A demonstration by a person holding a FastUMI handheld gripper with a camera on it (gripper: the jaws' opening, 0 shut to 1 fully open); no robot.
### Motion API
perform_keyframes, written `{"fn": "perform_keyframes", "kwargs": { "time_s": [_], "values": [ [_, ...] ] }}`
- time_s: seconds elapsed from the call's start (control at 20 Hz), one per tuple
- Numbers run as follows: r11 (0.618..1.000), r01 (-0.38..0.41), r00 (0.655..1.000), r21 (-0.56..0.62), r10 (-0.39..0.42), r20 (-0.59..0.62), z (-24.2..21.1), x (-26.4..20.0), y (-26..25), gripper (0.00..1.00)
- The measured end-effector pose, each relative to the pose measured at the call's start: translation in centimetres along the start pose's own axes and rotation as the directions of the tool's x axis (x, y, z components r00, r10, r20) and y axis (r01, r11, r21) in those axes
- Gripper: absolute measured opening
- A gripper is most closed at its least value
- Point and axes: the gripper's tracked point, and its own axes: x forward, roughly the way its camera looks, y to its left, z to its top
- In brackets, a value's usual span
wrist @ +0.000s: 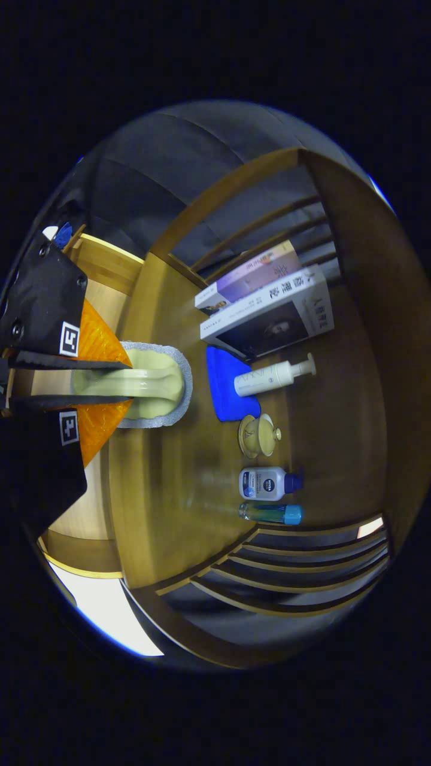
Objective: Pull open the drawer, take out the items inside it, and place them on the countertop above the cabinet.
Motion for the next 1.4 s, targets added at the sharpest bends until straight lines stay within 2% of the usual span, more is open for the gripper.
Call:
{"fn": "perform_keyframes", "kwargs": {
  "time_s": [0.4, 0.75, 1.0, 1.2, 1.3, 1.4],
  "values": [
    [0.998, 0.056, 0.998, 0.038, -0.056, -0.004, 3.9, 5.4, -1.9, 0.19],
    [0.996, 0.078, 0.997, 0.031, -0.078, 0.005, 5.1, 7.6, -2.0, 0.19],
    [0.992, 0.125, 0.992, 0.032, -0.125, 0.021, 5.2, 8.2, -2.8, 0.25],
    [0.994, 0.103, 0.991, 0.026, -0.105, 0.078, 5.6, 6.9, -2.1, 0.74],
    [0.994, 0.102, 0.984, 0.029, -0.105, 0.143, 6.1, 5.0, -1.7, 0.98],
    [0.997, 0.075, 0.980, 0.032, -0.080, 0.185, 5.0, 2.9, -0.5, 0.98]
  ]
}}
